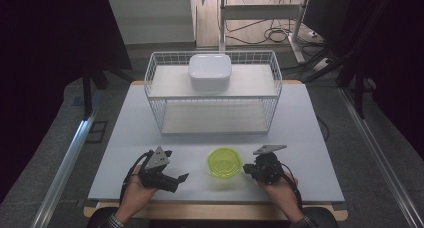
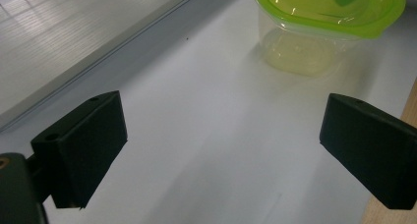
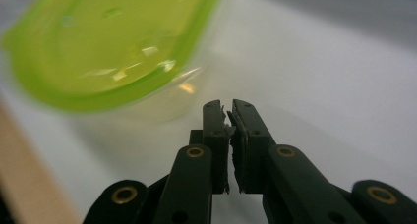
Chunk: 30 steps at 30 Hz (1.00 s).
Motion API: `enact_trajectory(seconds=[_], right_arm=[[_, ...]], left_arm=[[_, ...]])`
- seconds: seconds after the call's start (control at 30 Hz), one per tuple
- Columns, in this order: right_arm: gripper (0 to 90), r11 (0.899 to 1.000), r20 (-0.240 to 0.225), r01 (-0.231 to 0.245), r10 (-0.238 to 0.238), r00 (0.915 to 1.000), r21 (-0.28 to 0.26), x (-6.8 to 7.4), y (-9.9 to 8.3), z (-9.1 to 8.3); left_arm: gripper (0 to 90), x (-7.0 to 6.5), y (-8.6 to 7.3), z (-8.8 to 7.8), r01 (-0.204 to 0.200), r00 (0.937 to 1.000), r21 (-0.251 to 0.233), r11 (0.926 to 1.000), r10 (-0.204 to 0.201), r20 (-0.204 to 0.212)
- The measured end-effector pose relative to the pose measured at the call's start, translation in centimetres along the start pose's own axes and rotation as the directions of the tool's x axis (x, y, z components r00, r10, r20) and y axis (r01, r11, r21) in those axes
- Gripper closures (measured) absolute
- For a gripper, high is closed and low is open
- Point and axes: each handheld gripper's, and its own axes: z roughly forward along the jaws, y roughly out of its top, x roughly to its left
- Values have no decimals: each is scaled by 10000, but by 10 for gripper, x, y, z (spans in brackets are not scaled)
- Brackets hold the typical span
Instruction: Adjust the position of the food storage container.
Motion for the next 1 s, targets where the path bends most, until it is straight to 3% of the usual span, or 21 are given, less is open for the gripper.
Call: enact_trajectory(seconds=[0.17, 0.47, 0.63, 0.83, 1.0], right_arm=[[835, 10000, -881, 31, -28, 9961, 24, 15, -3, 1], [835, 9999, -906, -80, 92, 9958, 138, 9, 13, 21], [820, 9998, -695, 138, -130, 9975, 114, 7, 15, 22], [670, 9968, 30, 694, -693, 9976, -395, -3, 11, 1], [411, 9941, -14, 573, -576, 9983, -924, -15, 7, -10]], left_arm=[[36, -4, 0, 0, -140, 9999, 56, 9999, 140, 21], [37, -2, -4, -3, -42, 10000, 95, 9999, 42, -33], [37, -2, -4, -4, -14, 10000, 106, 9999, 14, -18], [35, 1, -6, -6, 54, 10000, 187, 9998, -55, 50], [8, 2, -11, -5, -34, 9999, 447, 9990, 28, 128]])
